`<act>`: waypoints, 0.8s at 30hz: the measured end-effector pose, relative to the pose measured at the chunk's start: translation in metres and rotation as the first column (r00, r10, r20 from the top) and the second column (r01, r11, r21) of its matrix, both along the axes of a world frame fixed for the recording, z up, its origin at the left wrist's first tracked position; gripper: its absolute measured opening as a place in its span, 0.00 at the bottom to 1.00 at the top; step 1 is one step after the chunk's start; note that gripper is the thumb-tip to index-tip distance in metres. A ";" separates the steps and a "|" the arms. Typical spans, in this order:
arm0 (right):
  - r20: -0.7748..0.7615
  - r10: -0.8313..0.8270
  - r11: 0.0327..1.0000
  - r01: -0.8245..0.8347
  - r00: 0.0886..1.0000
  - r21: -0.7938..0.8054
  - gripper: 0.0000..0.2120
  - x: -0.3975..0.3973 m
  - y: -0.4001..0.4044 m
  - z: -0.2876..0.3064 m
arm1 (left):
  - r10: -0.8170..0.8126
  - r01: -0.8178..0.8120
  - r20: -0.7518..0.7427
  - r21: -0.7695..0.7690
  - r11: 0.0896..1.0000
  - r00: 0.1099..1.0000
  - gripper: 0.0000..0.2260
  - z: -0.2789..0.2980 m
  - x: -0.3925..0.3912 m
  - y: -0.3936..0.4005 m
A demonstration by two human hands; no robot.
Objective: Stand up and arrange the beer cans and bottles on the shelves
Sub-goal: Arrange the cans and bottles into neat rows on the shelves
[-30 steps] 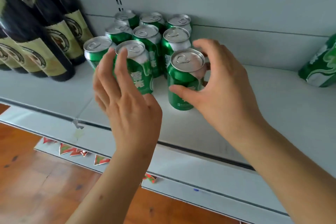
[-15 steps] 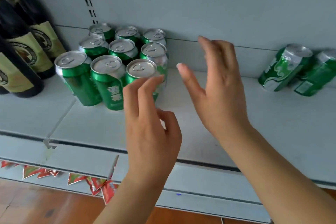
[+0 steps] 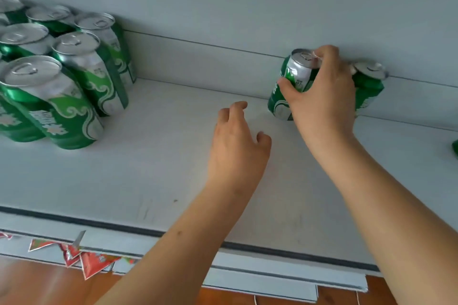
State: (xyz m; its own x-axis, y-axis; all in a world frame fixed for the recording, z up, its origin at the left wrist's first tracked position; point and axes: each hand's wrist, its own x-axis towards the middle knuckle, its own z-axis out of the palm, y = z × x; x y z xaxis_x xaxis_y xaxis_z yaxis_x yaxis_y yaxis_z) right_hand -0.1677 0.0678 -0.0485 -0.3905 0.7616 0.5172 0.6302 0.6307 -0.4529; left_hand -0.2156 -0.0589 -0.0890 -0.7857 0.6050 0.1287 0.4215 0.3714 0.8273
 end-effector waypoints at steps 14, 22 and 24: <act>-0.162 0.543 0.823 -0.560 0.824 -0.096 0.30 -0.114 -0.076 0.011 | 0.519 -0.543 -0.641 0.185 0.819 0.565 0.20 0.043 -0.071 -0.100; -0.115 0.568 0.818 -0.574 0.815 -0.027 0.30 -0.174 -0.097 -0.005 | 0.407 -0.599 -0.667 -0.074 0.797 0.625 0.27 0.030 -0.107 -0.138; -0.109 0.560 0.821 -0.568 0.821 -0.058 0.32 -0.175 -0.097 -0.002 | 0.411 -0.589 -0.643 -0.077 0.805 0.646 0.28 0.034 -0.104 -0.136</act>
